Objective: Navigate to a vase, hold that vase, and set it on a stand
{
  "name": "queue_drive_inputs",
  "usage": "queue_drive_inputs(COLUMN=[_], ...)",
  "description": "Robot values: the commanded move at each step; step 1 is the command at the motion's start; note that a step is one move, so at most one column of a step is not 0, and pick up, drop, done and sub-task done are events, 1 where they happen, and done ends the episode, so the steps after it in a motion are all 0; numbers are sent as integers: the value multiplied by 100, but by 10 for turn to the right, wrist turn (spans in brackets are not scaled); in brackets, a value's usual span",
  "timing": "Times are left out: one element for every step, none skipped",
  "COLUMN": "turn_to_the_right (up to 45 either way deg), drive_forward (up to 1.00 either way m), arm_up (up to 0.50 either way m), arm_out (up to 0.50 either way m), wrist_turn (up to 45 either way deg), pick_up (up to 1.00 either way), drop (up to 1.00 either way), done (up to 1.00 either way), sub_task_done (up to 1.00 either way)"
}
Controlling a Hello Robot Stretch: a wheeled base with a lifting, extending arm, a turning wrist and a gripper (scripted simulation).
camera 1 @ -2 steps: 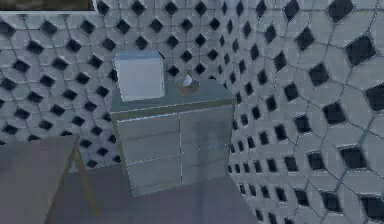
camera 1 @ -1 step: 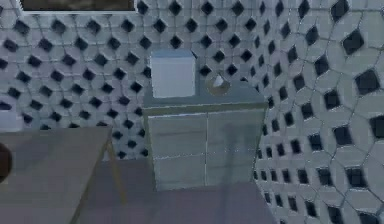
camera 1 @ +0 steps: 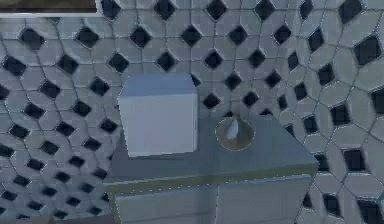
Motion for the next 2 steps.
queue_drive_inputs(turn_to_the_right=[-450, -270], drive_forward=[0, 0], arm_up=[0, 0], arm_out=[0, 0], wrist_turn=[0, 0], pick_up=[0, 0], drop=[0, 0], done=[0, 0], sub_task_done=[0, 0])
